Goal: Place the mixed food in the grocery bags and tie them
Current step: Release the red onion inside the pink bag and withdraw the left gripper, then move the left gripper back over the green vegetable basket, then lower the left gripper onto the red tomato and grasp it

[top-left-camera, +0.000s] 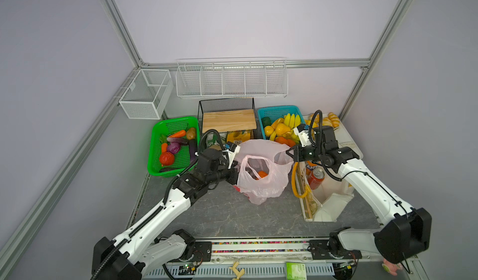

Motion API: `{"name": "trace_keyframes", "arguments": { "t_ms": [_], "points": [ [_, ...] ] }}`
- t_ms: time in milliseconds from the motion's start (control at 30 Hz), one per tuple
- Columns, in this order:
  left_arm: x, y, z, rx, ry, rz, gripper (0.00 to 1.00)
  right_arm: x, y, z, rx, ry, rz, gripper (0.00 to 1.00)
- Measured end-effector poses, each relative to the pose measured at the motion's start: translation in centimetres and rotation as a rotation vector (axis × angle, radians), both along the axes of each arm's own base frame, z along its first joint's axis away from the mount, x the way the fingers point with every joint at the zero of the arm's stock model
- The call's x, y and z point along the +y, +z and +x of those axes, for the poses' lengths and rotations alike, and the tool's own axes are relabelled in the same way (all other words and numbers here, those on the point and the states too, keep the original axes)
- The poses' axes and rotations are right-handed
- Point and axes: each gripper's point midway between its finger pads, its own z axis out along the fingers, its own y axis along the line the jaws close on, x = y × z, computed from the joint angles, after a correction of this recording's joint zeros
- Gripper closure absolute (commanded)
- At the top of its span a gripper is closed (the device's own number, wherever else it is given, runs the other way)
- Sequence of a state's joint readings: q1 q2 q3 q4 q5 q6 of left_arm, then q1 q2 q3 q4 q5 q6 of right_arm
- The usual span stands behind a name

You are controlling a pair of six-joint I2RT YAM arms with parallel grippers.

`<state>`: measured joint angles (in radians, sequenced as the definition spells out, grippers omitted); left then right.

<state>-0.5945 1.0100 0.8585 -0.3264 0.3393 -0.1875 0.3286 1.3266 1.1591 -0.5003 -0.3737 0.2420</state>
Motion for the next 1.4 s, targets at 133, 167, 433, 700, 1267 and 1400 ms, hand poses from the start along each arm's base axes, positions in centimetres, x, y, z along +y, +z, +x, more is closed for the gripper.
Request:
{"name": "trace_keyframes", "arguments": {
  "t_ms": [133,167,433,700,1267,1400],
  "points": [
    [2.2,1.7,0.7,-0.010,0.069,-0.062,0.18,-0.1,0.0,0.1,-0.002,-0.006,-0.005,0.92],
    [2.6,2.2,0.8,-0.016,0.083,-0.079,0.18,-0.1,-0.1,0.1,-0.002,-0.008,-0.007,0.92],
    [2.4,4.1,0.6,-0.013,0.068,-0.169,0.21,-0.2,0.0,0.2,-0.004,-0.011,-0.009,0.93],
    [4.3,6.7,1.7,-0.071,0.199,-0.144,0.21,-0.8,1.1,-0.5,-0.025,-0.026,-0.019,0.93],
    [26.7,-2.6,9.2,0.157,1.180,0.144,0.18,-0.3,3.2,-3.1,-0.006,0.084,-0.024,0.92],
    [29.1,-6.0,11.0,0.184,1.294,0.228,0.16,-0.2,2.2,-3.0,0.001,0.086,-0.016,0.92]
  ]
}}
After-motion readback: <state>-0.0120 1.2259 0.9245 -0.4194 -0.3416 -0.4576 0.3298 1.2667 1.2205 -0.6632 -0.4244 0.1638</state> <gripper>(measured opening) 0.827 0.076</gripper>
